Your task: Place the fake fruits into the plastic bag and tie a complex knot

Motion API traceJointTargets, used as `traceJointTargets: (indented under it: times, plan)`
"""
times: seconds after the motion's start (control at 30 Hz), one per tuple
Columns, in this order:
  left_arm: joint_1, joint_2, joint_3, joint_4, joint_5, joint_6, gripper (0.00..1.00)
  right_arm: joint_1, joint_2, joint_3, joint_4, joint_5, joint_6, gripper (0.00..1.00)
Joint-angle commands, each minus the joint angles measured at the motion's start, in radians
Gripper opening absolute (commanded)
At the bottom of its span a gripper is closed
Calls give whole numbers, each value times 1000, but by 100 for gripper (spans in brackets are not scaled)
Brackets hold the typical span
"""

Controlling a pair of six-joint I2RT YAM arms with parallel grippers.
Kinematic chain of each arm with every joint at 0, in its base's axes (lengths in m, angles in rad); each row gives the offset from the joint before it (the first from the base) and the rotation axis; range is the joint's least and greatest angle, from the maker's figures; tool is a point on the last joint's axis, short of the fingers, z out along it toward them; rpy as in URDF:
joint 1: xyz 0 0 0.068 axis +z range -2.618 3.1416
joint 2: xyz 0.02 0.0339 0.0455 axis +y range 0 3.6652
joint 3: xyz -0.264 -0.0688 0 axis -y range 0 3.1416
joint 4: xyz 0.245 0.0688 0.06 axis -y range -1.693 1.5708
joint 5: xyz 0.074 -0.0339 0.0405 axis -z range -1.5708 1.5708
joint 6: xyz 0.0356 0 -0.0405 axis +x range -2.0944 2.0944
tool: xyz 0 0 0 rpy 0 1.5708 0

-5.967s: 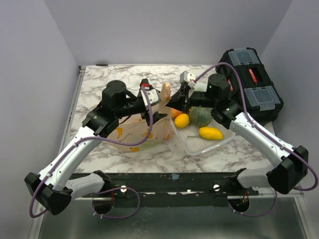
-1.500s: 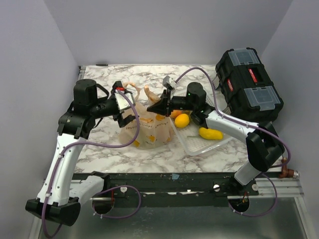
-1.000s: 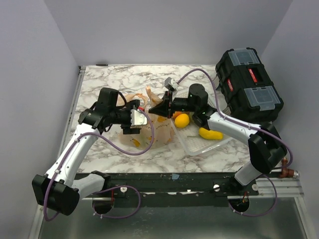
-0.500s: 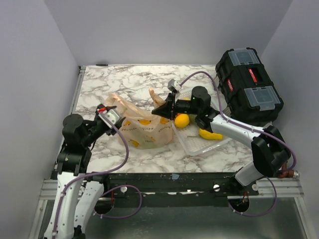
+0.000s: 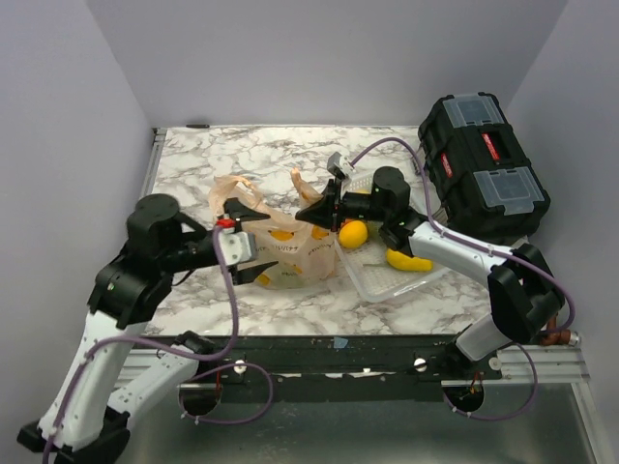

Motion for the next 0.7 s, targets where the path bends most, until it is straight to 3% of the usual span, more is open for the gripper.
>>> traceJointTargets:
  times: [0.0, 0.17, 0.27, 0.33, 0.47, 0.57, 0.67]
  plan:
    - [-158, 181, 31, -136, -149, 235, 85, -3, -20, -9, 26, -14, -7, 1]
    - [-182, 306, 2, -35, -359, 338, 86, -3, -35, -13, 29, -17, 2, 1]
    - [-111, 298, -103, 56, -366, 410, 83, -3, -40, -19, 41, -19, 13, 1]
    - [-59, 303, -135, 41, -327, 447, 73, -3, -41, -23, 46, -18, 22, 1]
    - [-33, 219, -245, 8, -212, 522, 41, -3, -34, -25, 51, 63, 56, 1]
    - [-106, 142, -381, 74, -217, 535, 18, -3, -1, -12, 61, 176, 113, 1]
    - [-175, 136, -479, 136, -292, 543, 8, -4, 45, 4, 75, 247, 184, 1]
